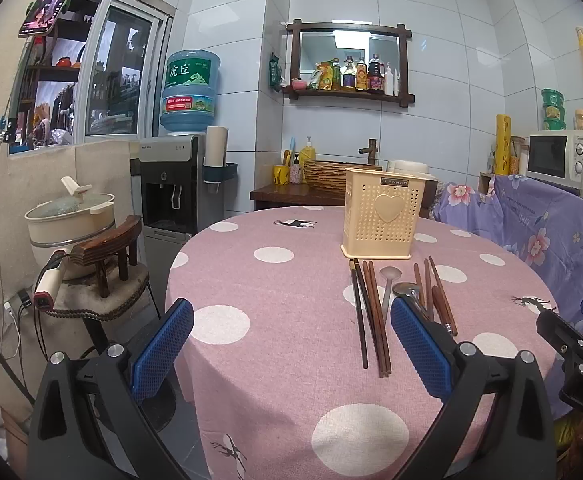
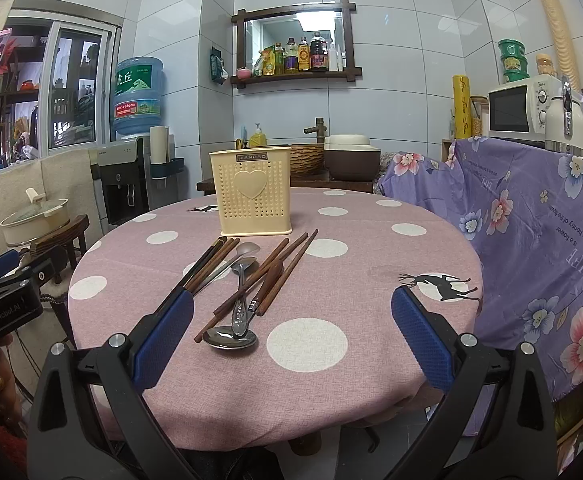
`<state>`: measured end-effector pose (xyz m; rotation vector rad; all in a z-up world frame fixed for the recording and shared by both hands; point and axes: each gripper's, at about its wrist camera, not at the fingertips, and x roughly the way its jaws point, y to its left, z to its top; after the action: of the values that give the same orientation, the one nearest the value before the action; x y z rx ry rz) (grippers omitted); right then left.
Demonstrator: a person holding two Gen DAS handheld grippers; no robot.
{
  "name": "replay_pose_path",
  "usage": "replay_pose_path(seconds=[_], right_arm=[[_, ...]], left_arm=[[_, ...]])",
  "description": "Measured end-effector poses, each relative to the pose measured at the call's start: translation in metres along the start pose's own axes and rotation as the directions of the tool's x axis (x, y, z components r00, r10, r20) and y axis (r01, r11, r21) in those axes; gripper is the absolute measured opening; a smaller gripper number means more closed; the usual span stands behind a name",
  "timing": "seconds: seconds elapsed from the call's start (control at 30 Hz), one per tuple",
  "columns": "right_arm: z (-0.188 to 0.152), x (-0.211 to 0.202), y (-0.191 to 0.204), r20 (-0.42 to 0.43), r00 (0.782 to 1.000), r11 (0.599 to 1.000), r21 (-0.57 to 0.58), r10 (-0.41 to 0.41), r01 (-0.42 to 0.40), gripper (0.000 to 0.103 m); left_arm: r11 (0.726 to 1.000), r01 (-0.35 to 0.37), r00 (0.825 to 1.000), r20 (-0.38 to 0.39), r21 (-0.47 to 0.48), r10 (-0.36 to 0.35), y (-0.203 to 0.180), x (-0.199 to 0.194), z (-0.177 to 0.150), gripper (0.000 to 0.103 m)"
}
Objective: Organize utensils
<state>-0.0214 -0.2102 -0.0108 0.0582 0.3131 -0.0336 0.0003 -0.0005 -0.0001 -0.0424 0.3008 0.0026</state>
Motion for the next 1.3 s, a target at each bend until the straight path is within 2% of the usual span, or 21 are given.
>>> replay_pose_path(seconds=[0.63,0.67,1.3], right_arm=[[0.000,0.000,0.000,0.000,1.000,1.000,0.000,0.000,0.000,0.098],[0.000,0.000,0.000,0.000,1.000,1.000,0.000,0.001,-0.001,0.098],[0.000,-0.002,0.001,0.000,1.000,1.000,0.000,0.000,0.000,0.098]], left_arm=[[1.000,0.003,1.000,0.021,-0.004,-0.003,0.007,-0.006,0.015,0.098],[1.000,0.003,1.000,0.022,-0.001,-0.003,0.000,-0.004,0.003,0.098],[1.000,0.011,1.000,0.028,-0.001,-0.011,0.001,-0.004,0.003,0.098]])
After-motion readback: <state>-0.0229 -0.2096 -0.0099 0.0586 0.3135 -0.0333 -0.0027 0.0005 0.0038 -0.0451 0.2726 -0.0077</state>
